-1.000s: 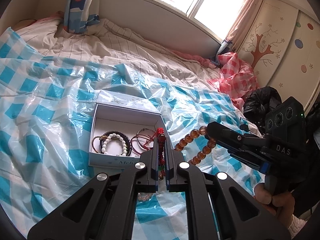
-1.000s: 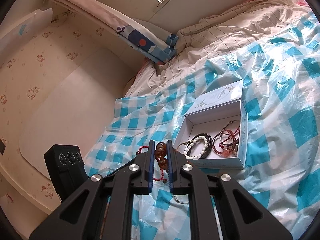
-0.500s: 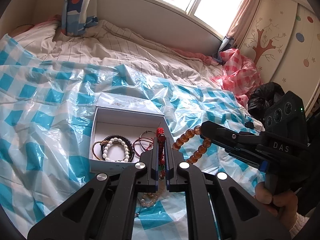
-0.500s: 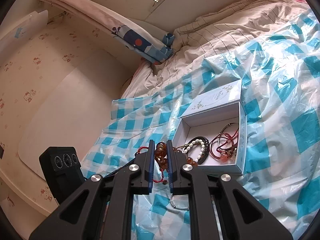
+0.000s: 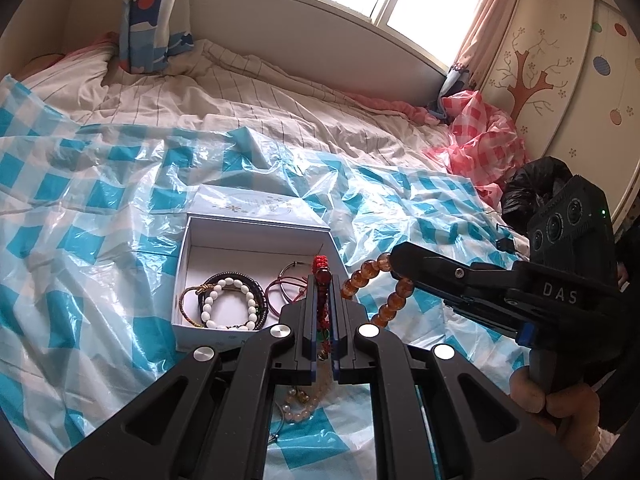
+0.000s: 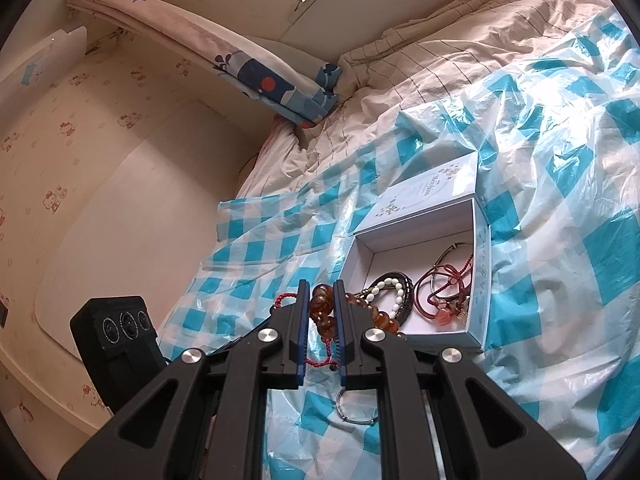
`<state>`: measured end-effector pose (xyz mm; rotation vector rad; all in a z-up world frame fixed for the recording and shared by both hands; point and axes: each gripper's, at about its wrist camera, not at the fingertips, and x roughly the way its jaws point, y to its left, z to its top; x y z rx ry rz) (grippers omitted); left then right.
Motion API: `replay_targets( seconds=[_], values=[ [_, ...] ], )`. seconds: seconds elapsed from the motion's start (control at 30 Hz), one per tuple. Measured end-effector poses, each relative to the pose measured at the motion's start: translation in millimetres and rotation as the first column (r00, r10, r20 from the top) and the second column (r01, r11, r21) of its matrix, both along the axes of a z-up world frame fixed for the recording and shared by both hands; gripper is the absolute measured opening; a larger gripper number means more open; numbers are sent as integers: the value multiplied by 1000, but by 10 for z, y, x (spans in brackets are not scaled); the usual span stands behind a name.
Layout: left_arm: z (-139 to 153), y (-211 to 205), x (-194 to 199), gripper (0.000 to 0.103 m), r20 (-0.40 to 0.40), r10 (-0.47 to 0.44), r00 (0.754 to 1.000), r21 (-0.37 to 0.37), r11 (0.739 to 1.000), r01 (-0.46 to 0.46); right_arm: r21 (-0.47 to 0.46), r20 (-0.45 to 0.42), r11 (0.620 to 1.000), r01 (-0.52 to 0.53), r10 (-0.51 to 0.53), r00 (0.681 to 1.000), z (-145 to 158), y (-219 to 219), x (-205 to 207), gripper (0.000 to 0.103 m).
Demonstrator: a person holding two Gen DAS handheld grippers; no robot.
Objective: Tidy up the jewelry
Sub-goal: 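Lift red cord bracelet with left tool while right tool lifts brown bead bracelet toward box, then lower both bracelets into the white box and open both tools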
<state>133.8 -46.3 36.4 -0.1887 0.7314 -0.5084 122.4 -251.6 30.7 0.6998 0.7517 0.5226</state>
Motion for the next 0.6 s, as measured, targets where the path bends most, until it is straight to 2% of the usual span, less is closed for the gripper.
replay_targets(
  seconds=[0.6],
  values=[
    [-89,-60,212,5,-16,14,1000,11,1000,-14,15,-35,999,32,-31,999,-117,-76,95,12]
  ],
)
